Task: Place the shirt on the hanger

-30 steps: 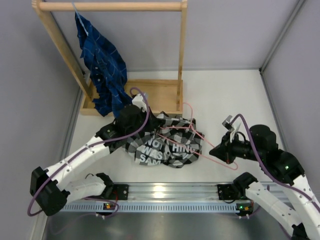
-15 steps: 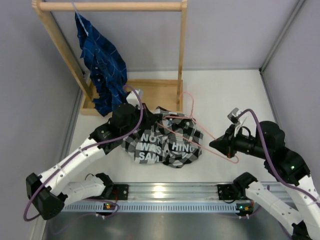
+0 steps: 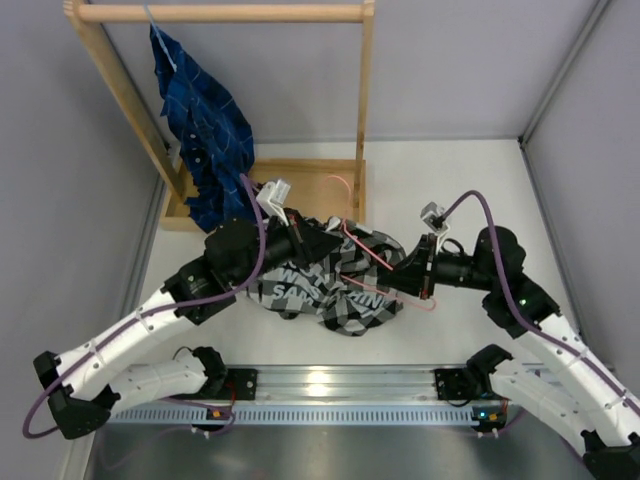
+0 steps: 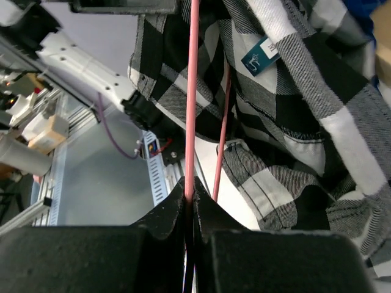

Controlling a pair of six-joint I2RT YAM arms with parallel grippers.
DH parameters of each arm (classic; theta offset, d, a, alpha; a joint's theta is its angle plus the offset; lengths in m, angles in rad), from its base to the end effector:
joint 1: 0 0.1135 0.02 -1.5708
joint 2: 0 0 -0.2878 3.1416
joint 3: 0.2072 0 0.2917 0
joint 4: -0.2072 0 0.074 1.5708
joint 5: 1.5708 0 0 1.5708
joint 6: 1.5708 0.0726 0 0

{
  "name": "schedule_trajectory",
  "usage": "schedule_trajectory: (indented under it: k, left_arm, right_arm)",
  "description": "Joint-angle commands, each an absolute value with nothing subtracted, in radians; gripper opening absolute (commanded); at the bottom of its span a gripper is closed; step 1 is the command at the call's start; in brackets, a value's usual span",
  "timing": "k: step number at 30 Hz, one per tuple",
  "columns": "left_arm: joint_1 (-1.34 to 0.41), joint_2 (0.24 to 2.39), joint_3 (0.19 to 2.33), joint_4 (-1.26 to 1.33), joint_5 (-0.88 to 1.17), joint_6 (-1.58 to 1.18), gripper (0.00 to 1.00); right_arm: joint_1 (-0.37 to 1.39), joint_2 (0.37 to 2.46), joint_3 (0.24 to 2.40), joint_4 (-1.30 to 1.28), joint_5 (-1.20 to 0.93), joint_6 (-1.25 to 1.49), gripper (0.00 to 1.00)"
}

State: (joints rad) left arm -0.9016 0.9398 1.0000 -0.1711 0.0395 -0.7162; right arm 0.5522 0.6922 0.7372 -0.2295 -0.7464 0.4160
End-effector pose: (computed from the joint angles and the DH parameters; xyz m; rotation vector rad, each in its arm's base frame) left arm 0.1697 -0.2192 0.4067 0.2030 1.8316 -1.2181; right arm 0.1496 0.1501 0.3466 -0.7126 1.7710 1.3309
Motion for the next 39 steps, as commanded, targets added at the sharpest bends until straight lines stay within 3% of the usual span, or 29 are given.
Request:
schedule_trajectory:
  k: [1, 9, 15, 18, 22, 32, 38, 39]
  left_arm:
    - [-0.939, 0.878, 1.065, -0.009, 0.106, -0.735, 0.00]
    - [-0.939, 0.785, 1.109, 0.167, 0.213, -0.706, 0.00]
    - [-0.939, 0.827, 1.023, 0.166, 0.203, -0.715, 0.00]
    - [-0.939, 0.882, 0.999, 0.143, 0.262, -0.713, 0.00]
    - [-0.988, 0.956, 1.086, -0.010, 0.327, -0.623, 0.00]
    - [-1.043, 0.955, 1.284, -0.382, 0.032, -0.414, 0.00]
    - [-1.043, 1.087, 1.440, -0.550, 0.014, -0.327, 0.00]
    - [-1.043, 1.104, 1.463, -0.570, 0.037, -0.301, 0.04]
  right_arm:
    - [0.563, 0.637, 0.785, 0.058, -0.920, 0.399, 0.00]
    - [0.561, 0.494, 0.844, 0.034, -0.983, 0.330, 0.00]
    - [0.561, 0.477, 0.769, -0.017, -0.772, 0.327, 0.00]
    - [0.561, 0.465, 0.648, 0.162, -0.727, 0.429, 0.00]
    - [0.561, 0.497, 0.595, 0.267, -0.721, 0.477, 0.00]
    - [0.561, 0.388, 0.485, 0.322, -0.601, 0.515, 0.00]
    - [0.561, 0.391, 0.434, 0.523, -0.606, 0.574, 0.00]
    - [0.561, 0.391, 0.423, 0.544, -0.600, 0.577, 0.00]
